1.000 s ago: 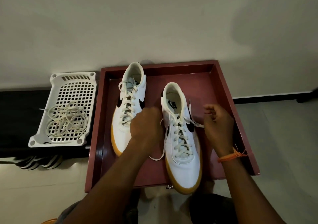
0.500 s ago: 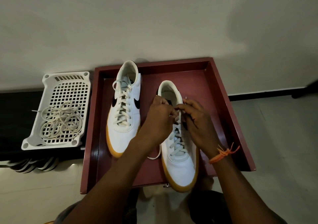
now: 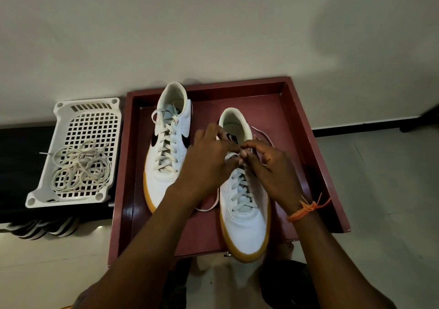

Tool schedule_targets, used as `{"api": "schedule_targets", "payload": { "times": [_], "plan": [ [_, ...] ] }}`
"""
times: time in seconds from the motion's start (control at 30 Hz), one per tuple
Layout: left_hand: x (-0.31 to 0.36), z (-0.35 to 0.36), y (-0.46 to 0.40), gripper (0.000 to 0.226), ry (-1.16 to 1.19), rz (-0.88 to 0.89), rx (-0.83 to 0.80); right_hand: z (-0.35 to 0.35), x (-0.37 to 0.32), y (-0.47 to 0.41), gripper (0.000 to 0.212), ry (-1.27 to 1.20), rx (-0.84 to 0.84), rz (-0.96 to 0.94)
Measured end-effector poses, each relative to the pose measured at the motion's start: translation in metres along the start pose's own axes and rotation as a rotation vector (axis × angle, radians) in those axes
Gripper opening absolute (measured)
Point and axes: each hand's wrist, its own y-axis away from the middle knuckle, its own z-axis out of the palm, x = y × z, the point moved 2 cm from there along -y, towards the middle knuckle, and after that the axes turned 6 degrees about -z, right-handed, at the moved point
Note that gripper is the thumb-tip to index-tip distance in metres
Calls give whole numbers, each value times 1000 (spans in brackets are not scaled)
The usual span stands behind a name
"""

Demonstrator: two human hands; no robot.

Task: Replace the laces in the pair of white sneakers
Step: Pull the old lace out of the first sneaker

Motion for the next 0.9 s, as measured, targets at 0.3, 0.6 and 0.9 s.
{"api": "schedule_targets", "payload": {
  "times": [0.3, 0.6, 0.9],
  "plan": [
    [-16, -20, -5, 22, 203, -310, 163, -10, -2, -1, 29, 57, 61, 7],
    [7, -1, 0, 30, -108, 111, 117, -9, -5, 1, 21, -8, 97, 21],
    [-11, -35, -1, 14, 8, -249, 350, -10, -3, 1, 19, -41, 101, 28]
  ]
}}
